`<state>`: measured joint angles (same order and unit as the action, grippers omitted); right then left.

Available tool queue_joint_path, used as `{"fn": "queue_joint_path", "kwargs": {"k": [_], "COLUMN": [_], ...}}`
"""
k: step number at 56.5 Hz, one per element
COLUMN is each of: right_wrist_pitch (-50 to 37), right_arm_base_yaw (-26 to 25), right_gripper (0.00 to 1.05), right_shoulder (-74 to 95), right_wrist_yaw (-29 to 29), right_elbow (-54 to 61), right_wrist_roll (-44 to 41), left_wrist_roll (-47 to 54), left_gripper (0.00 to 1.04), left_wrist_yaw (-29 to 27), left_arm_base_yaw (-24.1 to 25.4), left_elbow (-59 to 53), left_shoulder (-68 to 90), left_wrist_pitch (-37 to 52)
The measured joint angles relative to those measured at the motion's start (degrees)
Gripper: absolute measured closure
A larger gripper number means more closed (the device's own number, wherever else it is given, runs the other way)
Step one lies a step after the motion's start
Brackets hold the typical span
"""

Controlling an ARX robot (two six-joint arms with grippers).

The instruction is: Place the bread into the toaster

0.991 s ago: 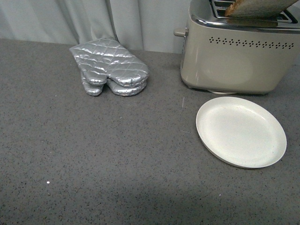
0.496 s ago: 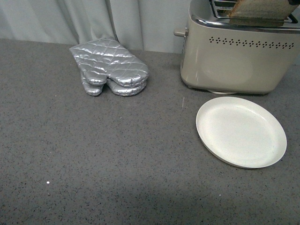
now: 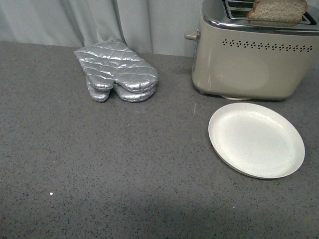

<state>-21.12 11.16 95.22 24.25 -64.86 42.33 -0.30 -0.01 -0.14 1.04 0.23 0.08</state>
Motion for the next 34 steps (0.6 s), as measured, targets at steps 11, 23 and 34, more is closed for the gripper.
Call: {"fn": "queue_joint_path", "kwargs": {"k": [11,23,34], "right_wrist_pitch": [-11.7,-13.7,-21.2], "right_arm_base_yaw": [-1.5,-5.2,-8.9], "right_gripper": [0.10,0.10,0.17], "right_shoulder": [-8.7,-21.4,-29.0], "right_wrist_yaw": [-3.7,-7.3,-14.4], "right_elbow": [16.7,36.5,47.4], "right_wrist_roll": [-23.9,-36.1,-40.8], "left_wrist_roll": [0.0,0.0,0.0], "left_gripper": [0.07,0.07,0.07], "left_wrist_yaw": [0.0,0.0,0.0], "left_arm_base_yaw": [0.0,0.0,0.0], "left_elbow": [0.0,0.0,0.0], "left_shoulder": [0.0,0.0,0.0], "left_wrist_pitch": [0.0,0.0,0.0]}}
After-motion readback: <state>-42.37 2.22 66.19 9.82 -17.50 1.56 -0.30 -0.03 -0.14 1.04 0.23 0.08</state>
